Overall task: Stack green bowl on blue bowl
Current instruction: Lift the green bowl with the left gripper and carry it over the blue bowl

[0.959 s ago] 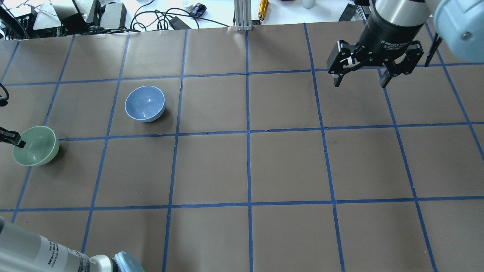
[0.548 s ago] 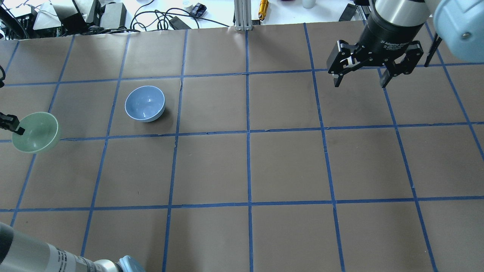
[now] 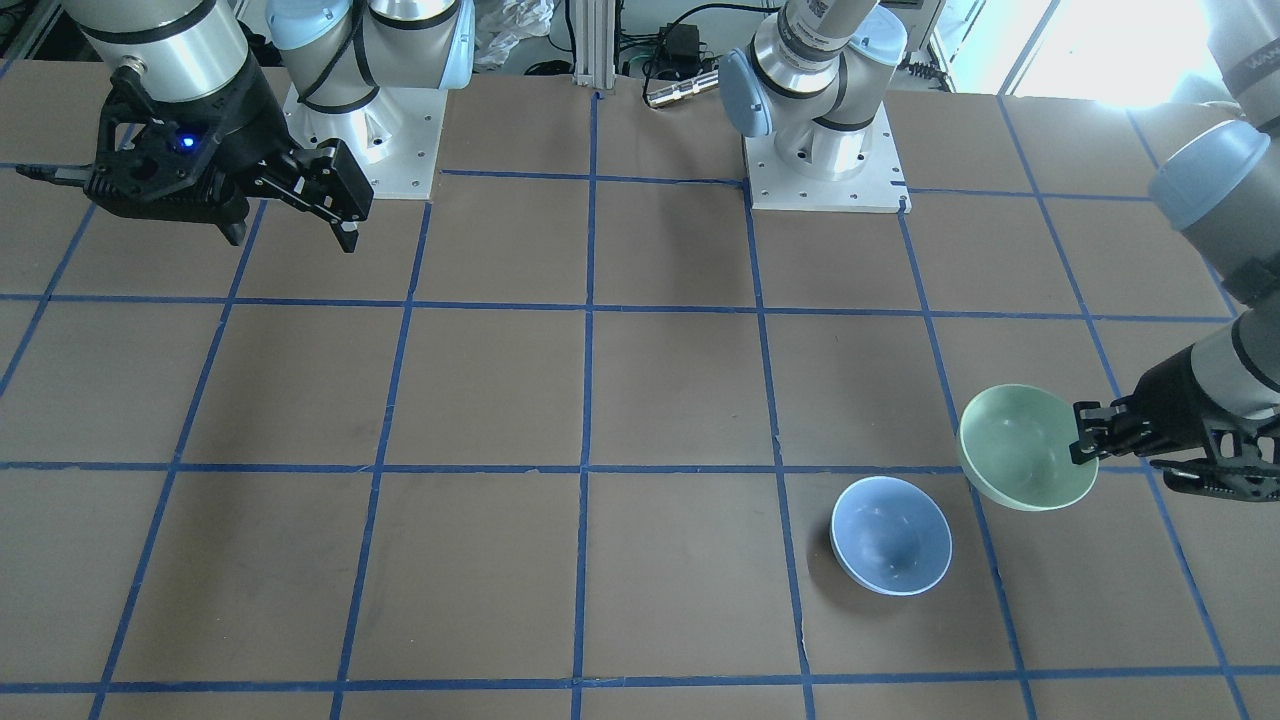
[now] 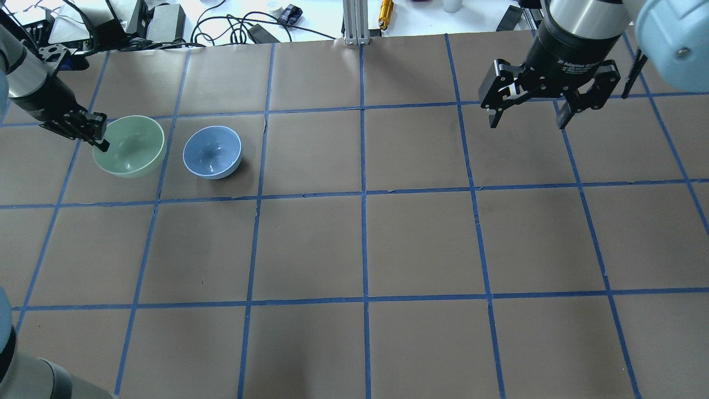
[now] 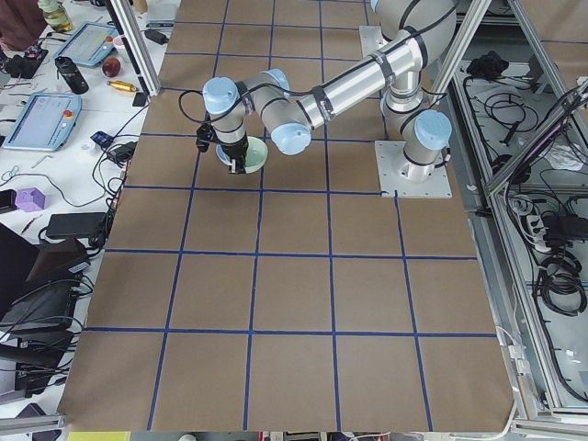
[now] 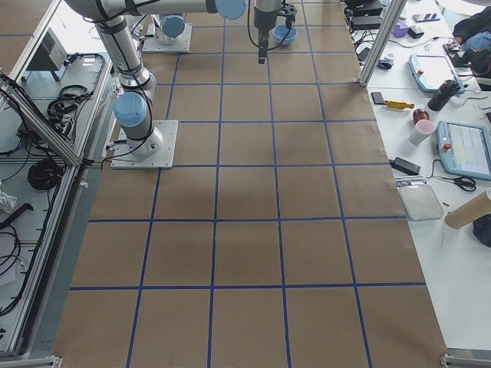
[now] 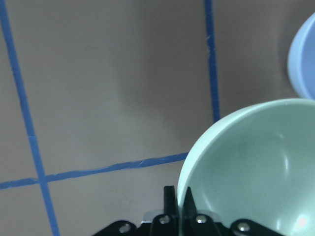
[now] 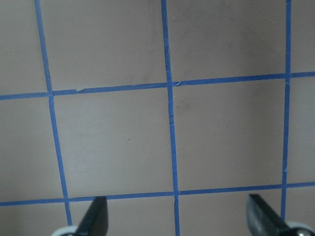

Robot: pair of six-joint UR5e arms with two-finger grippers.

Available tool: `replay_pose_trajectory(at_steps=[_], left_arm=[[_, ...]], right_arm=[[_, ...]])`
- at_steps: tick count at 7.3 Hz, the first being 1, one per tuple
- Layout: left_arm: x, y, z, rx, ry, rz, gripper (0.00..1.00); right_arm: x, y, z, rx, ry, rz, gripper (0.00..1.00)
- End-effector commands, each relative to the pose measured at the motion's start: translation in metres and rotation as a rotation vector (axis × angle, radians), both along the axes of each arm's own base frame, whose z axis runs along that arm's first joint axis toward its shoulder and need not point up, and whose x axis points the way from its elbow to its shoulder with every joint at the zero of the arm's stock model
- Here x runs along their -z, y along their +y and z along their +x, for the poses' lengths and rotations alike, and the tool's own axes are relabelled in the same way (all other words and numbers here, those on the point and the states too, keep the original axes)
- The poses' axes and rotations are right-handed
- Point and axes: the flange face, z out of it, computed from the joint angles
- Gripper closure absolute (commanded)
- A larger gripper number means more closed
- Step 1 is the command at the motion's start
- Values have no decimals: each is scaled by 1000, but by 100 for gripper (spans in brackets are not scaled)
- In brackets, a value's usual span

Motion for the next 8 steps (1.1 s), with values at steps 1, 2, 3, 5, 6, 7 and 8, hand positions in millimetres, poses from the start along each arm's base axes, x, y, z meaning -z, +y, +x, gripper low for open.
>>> replay_pose_trajectory(at_steps=[1,2,3,5,6,7,8], left_arm=[[6,-19,-61,-61,-2,0,100],[18,-27,-67,-69,-2,-9,100],[32,-37,-70,-72,39,-35,100],[50,-44,-70,-59,48,-37,100],[54,-42,-72,-64,51,-29,100],[58,-43,-73,-56,52,-26,100],[65,-45,-73,-58,53,-23,100]], right_arm=[[0,0,0,0,0,-1,0],[-1,0,0,0,0,-2,0],[-1,0,0,0,0,-2,0],[0,0,0,0,0,1,0],[0,0,0,0,0,-1,0],[0,0,0,0,0,-1,0],[0,0,0,0,0,1,0]])
